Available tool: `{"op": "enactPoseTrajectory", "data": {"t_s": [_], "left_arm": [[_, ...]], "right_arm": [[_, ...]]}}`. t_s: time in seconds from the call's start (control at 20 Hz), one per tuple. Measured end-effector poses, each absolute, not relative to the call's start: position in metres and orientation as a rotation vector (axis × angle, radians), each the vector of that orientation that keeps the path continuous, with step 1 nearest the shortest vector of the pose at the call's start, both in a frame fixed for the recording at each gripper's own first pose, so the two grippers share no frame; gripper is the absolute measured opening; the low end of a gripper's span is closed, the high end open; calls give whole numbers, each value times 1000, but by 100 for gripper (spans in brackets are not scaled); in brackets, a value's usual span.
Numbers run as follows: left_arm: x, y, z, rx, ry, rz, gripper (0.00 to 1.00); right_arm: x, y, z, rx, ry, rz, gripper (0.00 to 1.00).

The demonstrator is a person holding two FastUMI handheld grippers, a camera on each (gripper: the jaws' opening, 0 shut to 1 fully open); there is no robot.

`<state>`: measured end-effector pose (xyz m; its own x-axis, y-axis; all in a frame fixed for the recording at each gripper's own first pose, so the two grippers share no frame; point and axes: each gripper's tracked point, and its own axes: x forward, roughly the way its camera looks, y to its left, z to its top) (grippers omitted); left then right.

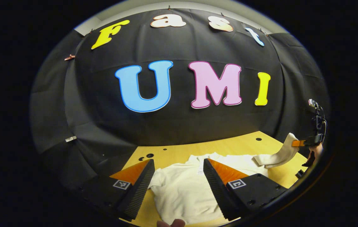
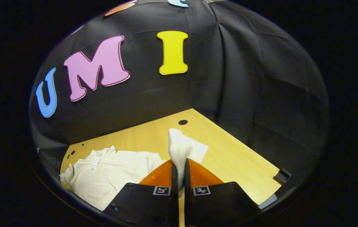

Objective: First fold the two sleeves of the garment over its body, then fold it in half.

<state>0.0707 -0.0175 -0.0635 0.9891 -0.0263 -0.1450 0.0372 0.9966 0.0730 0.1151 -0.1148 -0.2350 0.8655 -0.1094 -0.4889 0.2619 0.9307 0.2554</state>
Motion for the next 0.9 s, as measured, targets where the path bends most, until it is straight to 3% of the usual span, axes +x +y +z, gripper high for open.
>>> {"op": "enactPoseTrajectory", "data": {"t_s": [0.4,0.9], "left_arm": [[43,73,-78,45,149,48,96],[44,124,-105,2,180,70,96]], "right_arm": [[137,36,-203,307,453,-24,11],[143,179,-273,232,596,84,11]]}}
